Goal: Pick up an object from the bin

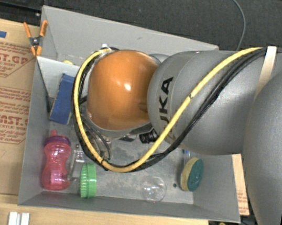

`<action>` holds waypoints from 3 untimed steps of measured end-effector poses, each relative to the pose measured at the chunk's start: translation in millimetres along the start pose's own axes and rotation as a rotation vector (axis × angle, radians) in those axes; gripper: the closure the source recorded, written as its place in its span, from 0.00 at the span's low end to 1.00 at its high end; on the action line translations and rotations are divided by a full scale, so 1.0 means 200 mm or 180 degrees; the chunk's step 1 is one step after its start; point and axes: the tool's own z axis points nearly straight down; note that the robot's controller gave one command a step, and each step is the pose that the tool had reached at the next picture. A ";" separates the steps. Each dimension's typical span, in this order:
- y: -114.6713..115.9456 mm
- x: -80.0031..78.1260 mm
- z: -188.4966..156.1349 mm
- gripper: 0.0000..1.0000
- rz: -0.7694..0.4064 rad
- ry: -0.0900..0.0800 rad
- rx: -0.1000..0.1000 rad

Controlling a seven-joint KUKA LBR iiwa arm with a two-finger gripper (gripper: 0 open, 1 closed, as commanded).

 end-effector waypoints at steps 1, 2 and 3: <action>-0.19 0.00 0.41 0.00 -0.0810 -0.0003 -0.0001; -0.40 -0.05 0.34 0.00 -0.1694 -0.0020 -0.0005; -0.43 0.02 0.57 0.00 -0.1887 0.0001 -0.0009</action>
Offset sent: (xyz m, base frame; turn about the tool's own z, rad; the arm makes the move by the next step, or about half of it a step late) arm 0.0085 -0.0807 -0.0690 -0.5344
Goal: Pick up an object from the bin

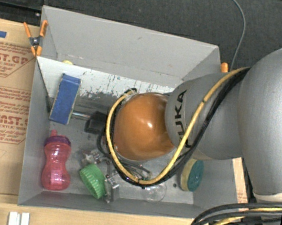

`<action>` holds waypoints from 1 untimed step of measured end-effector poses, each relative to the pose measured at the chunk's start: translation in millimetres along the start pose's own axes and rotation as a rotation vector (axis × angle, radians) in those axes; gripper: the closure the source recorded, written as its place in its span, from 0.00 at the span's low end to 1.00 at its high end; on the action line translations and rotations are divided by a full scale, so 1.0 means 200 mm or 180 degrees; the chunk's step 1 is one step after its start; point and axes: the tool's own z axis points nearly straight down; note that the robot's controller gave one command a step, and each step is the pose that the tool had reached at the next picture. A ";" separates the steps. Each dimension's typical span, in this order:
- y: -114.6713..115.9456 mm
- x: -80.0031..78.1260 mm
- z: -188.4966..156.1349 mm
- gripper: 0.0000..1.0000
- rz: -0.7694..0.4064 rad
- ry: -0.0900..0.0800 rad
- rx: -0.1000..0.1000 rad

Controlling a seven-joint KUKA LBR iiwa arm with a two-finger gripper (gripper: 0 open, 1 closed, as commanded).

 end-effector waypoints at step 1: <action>0.06 -0.11 0.14 0.00 0.0540 -0.0059 0.0013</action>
Offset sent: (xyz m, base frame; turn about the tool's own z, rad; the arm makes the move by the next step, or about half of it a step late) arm 0.0036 0.0161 -0.0331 -0.0965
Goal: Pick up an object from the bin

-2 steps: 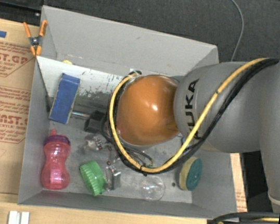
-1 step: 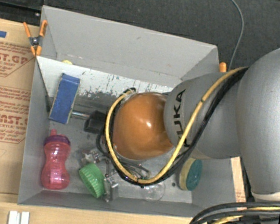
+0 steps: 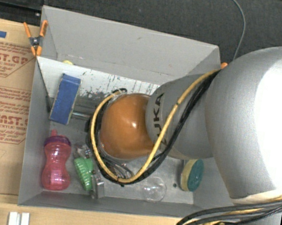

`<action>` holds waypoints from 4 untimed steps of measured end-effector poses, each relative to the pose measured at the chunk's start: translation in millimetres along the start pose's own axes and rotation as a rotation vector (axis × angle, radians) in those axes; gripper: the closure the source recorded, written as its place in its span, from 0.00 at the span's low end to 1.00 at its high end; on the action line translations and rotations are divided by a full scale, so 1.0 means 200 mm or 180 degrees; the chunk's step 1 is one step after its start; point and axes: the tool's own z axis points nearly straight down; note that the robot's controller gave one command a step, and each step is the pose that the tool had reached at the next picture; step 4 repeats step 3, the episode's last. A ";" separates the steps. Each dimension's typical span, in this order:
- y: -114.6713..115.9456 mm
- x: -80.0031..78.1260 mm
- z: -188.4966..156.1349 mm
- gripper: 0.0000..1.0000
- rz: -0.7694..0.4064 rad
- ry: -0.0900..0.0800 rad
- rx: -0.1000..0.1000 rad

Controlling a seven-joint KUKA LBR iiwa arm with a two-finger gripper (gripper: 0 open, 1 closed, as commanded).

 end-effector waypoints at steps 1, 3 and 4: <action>0.00 0.01 -0.01 1.00 -0.0843 -0.0008 -0.0014; 0.00 0.01 -0.02 1.00 -0.0841 -0.0016 -0.0015; 0.00 0.01 -0.02 1.00 -0.0841 -0.0016 -0.0015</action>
Offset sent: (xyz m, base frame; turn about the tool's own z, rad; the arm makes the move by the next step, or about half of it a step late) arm 0.0000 0.0000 0.0000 0.0000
